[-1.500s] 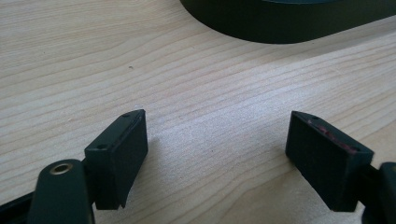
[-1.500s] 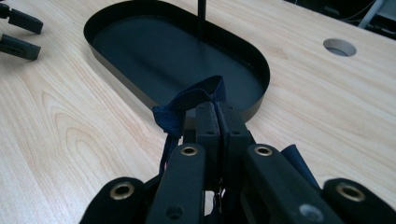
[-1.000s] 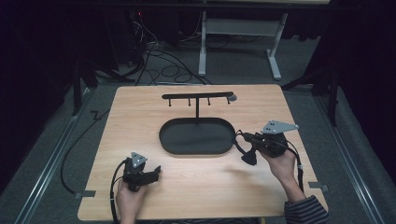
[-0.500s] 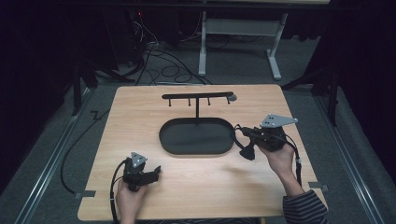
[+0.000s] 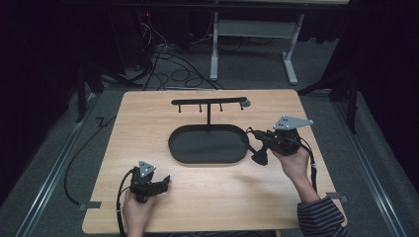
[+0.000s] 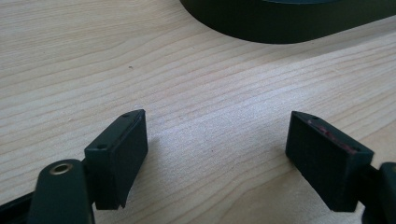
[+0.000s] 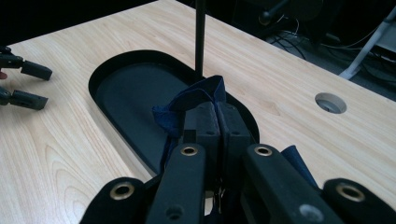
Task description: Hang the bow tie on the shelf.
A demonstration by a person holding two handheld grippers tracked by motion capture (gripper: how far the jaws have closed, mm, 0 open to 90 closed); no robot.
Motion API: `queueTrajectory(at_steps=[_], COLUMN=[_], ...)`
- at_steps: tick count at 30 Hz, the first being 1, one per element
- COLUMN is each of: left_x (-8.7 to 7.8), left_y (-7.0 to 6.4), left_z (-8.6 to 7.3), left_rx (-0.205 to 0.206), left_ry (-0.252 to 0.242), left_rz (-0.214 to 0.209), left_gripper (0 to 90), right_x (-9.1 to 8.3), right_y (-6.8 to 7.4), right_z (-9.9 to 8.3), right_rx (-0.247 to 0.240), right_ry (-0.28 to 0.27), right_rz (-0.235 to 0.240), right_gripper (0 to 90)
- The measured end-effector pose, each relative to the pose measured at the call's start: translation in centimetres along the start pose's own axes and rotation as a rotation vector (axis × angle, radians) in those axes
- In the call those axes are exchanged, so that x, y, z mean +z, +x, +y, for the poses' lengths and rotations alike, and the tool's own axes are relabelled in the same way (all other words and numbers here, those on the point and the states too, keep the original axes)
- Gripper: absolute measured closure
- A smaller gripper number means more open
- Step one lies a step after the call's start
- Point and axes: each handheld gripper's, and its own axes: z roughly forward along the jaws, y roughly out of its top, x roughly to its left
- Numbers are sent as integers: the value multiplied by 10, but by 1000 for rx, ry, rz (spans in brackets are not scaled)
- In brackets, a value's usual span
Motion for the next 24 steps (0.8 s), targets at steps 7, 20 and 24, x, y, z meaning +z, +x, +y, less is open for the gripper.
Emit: queueTrajectory(at_steps=[7,20,24], left_x=[0,0,0], left_y=[0,0,0], left_z=[0,0,0], left_rx=[0,0,0], left_ry=[0,0,0], left_rz=[0,0,-1], left_gripper=[212,212,211], right_x=[3,8,8], right_y=[-2,-8,-10], right_z=[6,14,16], right_rx=[-5,5,10], right_ry=[3,-4,-8], right_rz=[-4,-13,-14], right_gripper=[899,899,899])
